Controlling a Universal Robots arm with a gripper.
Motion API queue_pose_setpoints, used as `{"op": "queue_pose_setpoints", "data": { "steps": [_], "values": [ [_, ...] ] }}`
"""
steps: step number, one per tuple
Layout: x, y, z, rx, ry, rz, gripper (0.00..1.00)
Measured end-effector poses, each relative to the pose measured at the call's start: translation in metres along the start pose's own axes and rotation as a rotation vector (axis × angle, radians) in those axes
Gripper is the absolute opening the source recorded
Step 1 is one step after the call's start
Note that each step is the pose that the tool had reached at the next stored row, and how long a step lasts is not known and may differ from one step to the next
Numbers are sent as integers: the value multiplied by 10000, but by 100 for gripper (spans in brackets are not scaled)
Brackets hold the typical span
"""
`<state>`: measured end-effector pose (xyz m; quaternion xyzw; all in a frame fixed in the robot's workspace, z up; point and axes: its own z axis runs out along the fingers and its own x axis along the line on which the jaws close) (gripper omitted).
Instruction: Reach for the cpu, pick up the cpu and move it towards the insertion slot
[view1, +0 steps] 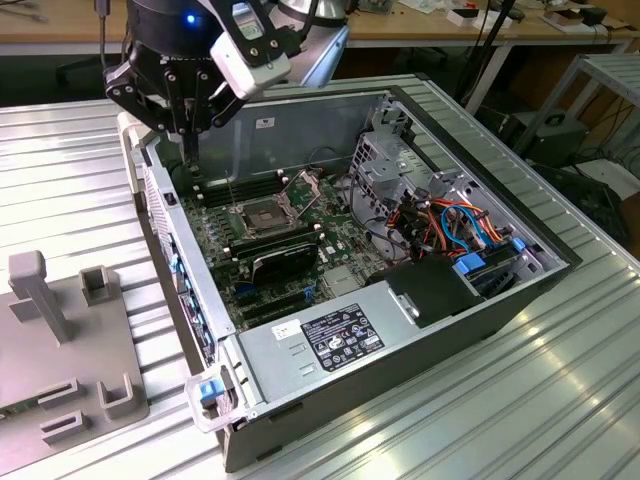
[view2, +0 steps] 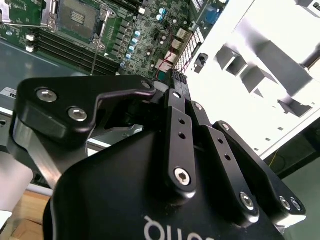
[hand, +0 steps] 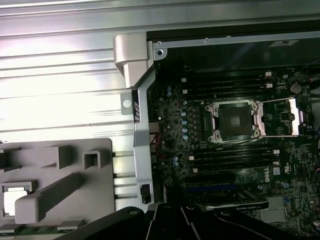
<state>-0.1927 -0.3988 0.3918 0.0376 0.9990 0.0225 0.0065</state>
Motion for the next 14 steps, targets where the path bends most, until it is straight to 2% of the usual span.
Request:
{"op": "queue_pose_setpoints", "data": {
  "steps": [8, 14],
  "values": [
    [82, -6, 0, 1, 13, 2, 11],
    [173, -13, 1, 2, 33, 1, 11]
  ]
}}
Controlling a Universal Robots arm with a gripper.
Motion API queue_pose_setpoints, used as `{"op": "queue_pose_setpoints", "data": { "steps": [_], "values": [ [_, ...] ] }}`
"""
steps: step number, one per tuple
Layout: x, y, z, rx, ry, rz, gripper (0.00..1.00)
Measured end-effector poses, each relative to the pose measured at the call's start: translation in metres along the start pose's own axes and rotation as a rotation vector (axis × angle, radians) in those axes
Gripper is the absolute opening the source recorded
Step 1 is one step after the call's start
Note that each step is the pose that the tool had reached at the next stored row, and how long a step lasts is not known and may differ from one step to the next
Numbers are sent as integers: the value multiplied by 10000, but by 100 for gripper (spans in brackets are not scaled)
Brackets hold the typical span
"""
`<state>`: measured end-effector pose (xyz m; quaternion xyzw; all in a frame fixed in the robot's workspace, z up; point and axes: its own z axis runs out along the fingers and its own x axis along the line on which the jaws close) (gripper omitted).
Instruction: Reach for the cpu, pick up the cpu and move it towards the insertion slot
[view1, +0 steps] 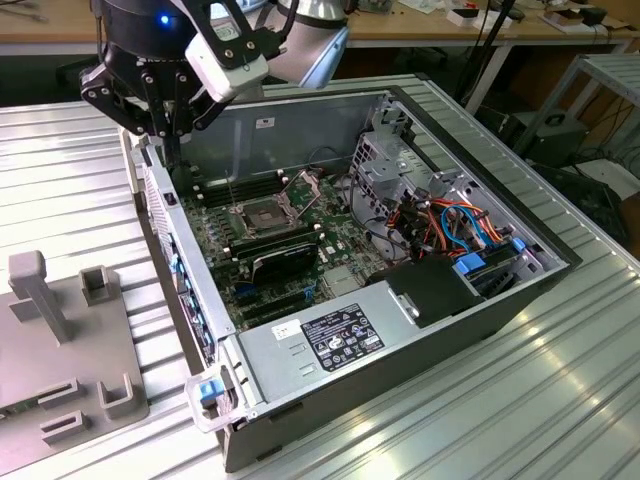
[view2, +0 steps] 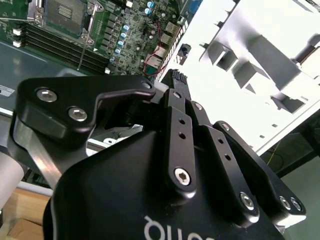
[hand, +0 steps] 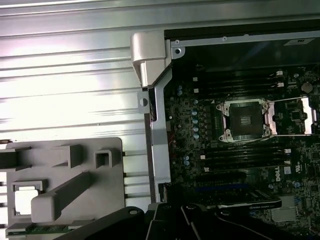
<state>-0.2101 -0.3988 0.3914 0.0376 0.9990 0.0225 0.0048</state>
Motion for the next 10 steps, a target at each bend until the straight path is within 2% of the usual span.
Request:
{"op": "queue_pose_setpoints", "data": {
  "steps": [10],
  "values": [
    [139, -11, 2, 1, 24, 1, 11]
  ]
}}
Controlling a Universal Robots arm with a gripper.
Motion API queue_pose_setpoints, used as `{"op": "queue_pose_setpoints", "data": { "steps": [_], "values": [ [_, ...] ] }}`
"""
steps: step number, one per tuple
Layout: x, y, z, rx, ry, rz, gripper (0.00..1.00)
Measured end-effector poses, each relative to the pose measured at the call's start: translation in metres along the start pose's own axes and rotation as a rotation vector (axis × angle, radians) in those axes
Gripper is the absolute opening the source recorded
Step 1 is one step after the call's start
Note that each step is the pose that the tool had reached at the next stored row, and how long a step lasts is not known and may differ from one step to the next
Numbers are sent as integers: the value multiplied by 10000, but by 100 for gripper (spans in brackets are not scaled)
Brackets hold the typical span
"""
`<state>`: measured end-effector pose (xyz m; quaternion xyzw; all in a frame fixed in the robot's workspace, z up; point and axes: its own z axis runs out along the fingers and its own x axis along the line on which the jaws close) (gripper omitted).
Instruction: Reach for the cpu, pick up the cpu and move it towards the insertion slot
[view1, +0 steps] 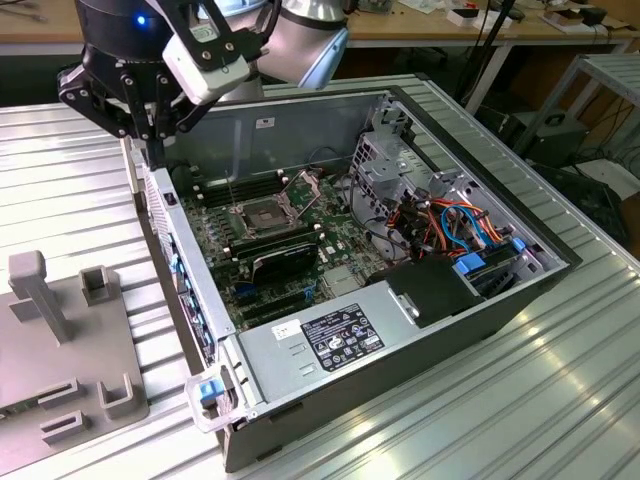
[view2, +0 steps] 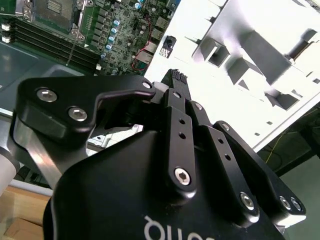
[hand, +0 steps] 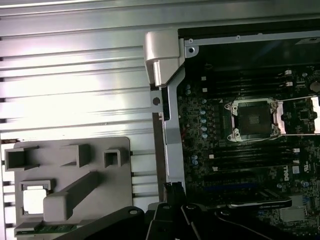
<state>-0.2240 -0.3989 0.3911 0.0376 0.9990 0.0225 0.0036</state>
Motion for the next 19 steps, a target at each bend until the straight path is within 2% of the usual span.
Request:
{"op": "queue_pose_setpoints", "data": {
  "steps": [19],
  "values": [
    [225, -17, 5, 1, 18, 1, 11]
  ]
}}
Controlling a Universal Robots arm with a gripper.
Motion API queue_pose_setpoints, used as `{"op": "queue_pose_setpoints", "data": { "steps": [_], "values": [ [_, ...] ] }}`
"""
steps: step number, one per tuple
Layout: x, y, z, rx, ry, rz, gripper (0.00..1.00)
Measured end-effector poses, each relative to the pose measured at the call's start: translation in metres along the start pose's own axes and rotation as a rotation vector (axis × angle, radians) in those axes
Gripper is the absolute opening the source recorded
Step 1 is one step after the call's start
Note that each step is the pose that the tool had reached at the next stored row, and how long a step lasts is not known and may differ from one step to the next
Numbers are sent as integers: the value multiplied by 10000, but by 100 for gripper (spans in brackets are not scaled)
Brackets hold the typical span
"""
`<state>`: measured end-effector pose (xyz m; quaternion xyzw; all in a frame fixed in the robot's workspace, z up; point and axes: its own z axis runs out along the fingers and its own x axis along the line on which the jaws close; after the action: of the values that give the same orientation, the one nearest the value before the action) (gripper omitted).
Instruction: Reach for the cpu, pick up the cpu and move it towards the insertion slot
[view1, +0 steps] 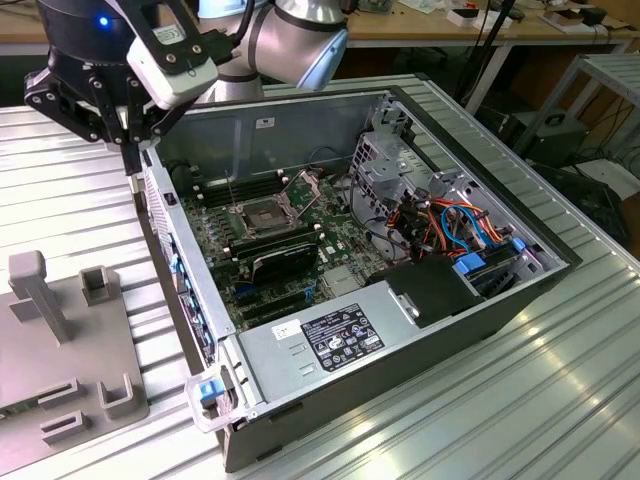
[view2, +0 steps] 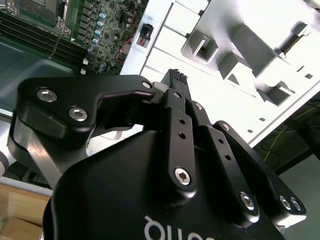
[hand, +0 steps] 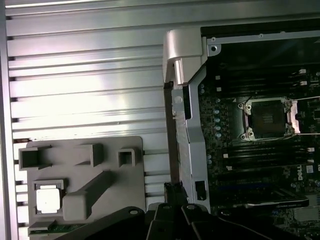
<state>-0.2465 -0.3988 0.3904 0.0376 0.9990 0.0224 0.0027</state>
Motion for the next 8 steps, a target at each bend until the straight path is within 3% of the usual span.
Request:
{"op": "queue_pose_setpoints", "data": {
  "steps": [8],
  "values": [
    [99, -7, 1, 0, 6, 1, 11]
  ]
}}
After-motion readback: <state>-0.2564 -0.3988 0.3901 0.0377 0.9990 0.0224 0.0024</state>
